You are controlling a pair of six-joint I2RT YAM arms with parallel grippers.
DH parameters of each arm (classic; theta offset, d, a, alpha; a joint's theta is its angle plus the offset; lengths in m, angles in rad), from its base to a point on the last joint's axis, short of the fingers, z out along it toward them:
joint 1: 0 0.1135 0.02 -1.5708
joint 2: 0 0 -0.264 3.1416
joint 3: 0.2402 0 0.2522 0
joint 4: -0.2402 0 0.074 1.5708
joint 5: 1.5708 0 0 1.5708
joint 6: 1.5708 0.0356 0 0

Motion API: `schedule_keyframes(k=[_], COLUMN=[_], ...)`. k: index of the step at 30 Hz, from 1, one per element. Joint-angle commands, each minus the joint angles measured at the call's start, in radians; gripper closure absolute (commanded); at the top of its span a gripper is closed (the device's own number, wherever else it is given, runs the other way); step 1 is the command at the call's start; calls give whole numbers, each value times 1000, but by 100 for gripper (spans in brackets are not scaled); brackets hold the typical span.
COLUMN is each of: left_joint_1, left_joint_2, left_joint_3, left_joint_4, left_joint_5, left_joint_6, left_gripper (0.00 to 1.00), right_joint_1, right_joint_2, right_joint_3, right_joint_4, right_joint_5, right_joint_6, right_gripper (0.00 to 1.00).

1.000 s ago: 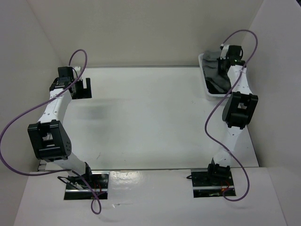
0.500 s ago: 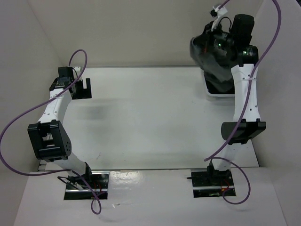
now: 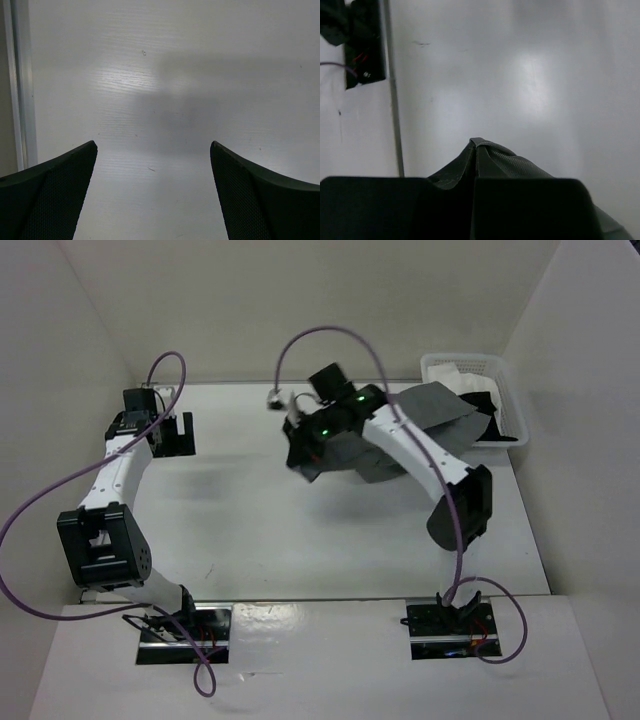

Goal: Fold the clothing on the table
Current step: Move the skirt to the center of the board, then flatten the skirt out

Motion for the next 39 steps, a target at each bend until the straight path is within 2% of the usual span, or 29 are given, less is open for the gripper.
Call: schedule_keyframes(k=[1,4,5,6,7,8,9,12,13,14,17,20,25,31,39], left_joint_1=[1,1,1,1,1,1,1,1,1,1,1,1,-8,-8,-8], left_joint_2=[-44,-53,-64,-75,-75,-84,-84,-105,-105,-105,-75,-63,-73,-84,-121], left_joint_3=[-15,-26,-40,-40,-55,-70,-70,-109,-119,-120,-120,-129,-138,-149,-159], left_joint_4=[36,36,36,36,46,46,46,30,30,20,-3,-3,-16,-51,-51], left_joint_5=[21,21,21,21,21,21,21,63,76,63,-12,-74,17,164,144], left_joint_6=[3,3,3,3,12,12,12,79,89,89,75,75,98,159,159], left_gripper=[0,0,0,0,0,0,0,0,0,0,0,0,0,0,0], right_joint_1=[137,197,206,217,217,217,217,153,123,64,-10,-52,-30,20,118], right_joint_2=[72,186,211,235,258,299,312,292,280,269,232,176,145,145,134], right_joint_3=[37,192,257,282,302,321,321,235,209,178,140,-17,-193,-225,-190], right_joint_4=[1,-17,-17,-17,-17,-5,4,94,115,124,124,129,150,118,26], right_joint_5=[41,41,85,119,160,208,304,432,432,432,445,445,445,425,345], right_joint_6=[-17,4,16,32,46,81,93,136,145,145,135,89,54,1,-74], right_gripper=[100,100,97,46,26,17,15,12,12,12,12,12,12,12,10])
